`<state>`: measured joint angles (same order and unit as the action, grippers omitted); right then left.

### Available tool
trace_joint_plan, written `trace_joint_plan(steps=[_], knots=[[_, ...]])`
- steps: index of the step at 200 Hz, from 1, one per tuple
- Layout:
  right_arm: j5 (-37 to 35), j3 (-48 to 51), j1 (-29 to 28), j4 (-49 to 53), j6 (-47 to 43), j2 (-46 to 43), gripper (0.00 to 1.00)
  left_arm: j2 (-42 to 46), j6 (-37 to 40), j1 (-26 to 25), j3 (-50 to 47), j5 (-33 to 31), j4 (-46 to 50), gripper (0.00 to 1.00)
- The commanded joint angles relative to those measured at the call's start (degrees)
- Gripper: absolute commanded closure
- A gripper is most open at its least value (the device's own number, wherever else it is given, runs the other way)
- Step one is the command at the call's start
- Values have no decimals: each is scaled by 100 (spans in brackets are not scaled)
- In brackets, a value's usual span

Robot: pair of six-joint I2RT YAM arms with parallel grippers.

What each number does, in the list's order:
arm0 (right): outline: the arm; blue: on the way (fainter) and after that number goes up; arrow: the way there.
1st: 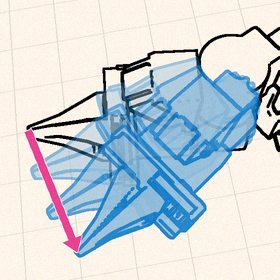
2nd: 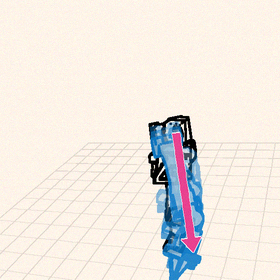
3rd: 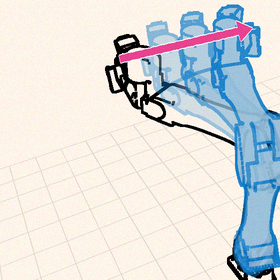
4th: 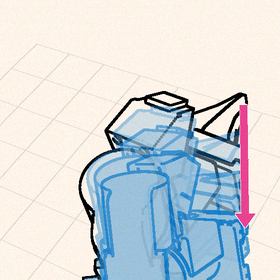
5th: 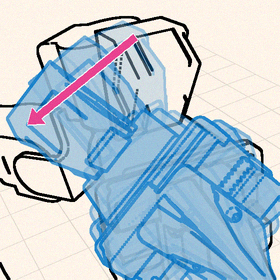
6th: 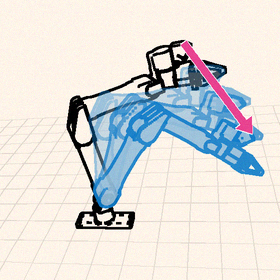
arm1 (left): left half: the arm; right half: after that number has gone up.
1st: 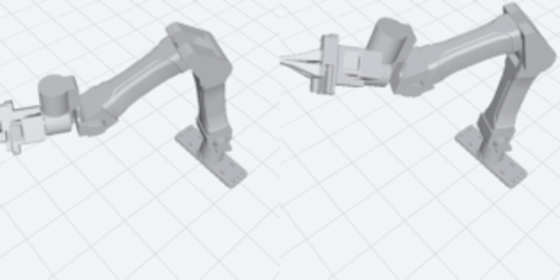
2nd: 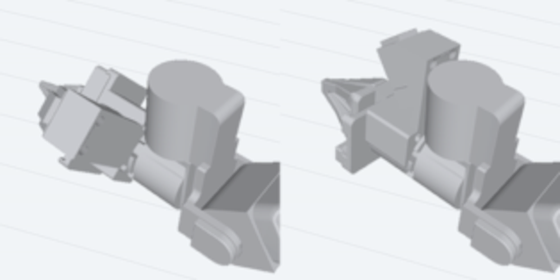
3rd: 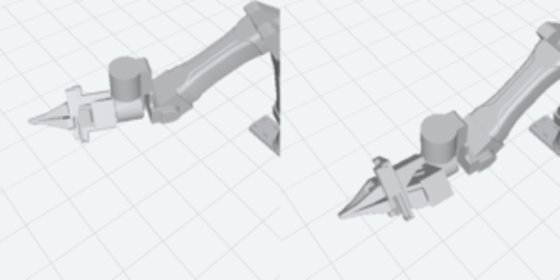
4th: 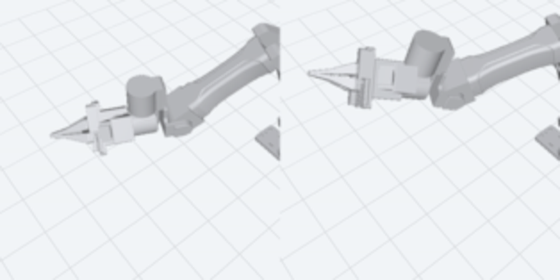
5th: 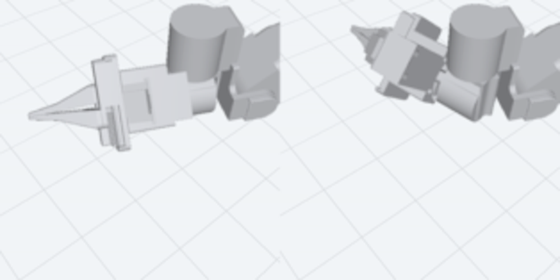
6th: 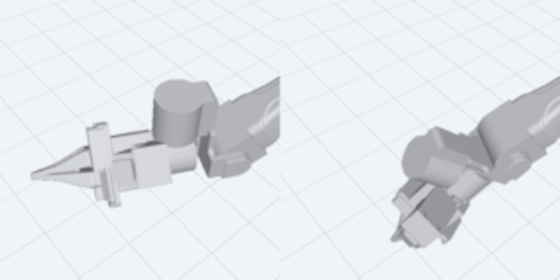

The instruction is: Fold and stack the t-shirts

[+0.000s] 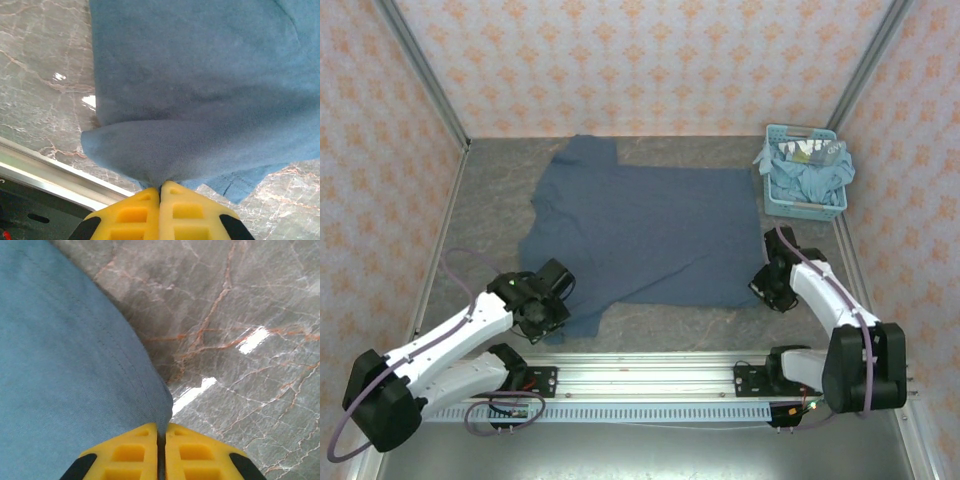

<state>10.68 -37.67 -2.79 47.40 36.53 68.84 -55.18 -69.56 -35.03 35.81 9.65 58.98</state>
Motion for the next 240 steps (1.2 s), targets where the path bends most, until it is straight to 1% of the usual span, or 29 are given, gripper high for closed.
trace_joint_plan(steps=[1, 24, 37, 44, 70, 82, 95, 115, 132, 141, 161, 172, 191, 211, 240], knots=[[-278, -350, 73, 119, -227, 341, 94, -190, 92, -310, 427, -177, -229, 100], [-296, -692, 94, -7, -319, 808, 96, -612, 368, -832, 864, -249, -512, 100], [-353, -862, 103, -54, -363, 1063, 97, -785, 616, -1102, 1031, -160, -923, 100], [-361, -930, 112, -76, -381, 1182, 98, -910, 691, -1242, 1160, -180, -979, 100], [-392, -1150, 120, -112, -441, 1459, 98, -1186, 799, -1551, 1317, -96, -1273, 100], [-428, -1194, 120, -47, -454, 1474, 98, -1152, 719, -1577, 1275, -130, -1240, 100], [-532, -1156, 120, 60, -431, 1351, 98, -1028, 601, -1577, 1245, -363, -962, 100], [-814, -943, 120, 255, -293, 913, 95, -737, 360, -1561, 1134, -687, -461, 100], [-936, -699, 136, 318, -162, 577, 92, -434, 66, -1566, 915, -797, -109, 100], [-839, -561, 163, 261, -121, 489, 87, -258, -88, -1567, 764, -775, 4, 100], [-648, -453, 198, 238, -72, 421, 68, 116, -265, -1567, 562, -710, 145, 100], [-661, -460, 192, 296, -20, 366, 63, 285, -286, -1561, 517, -728, 200, 100], [-648, -414, 198, 297, 118, 204, 61, 393, -286, -1560, 441, -682, 155, 100], [-485, -279, 194, 254, 293, 149, 61, 354, -294, -1559, 400, -631, 65, 100], [-438, 37, 216, -84, 471, 174, 64, 341, -295, -1565, 435, -675, 87, 100]])
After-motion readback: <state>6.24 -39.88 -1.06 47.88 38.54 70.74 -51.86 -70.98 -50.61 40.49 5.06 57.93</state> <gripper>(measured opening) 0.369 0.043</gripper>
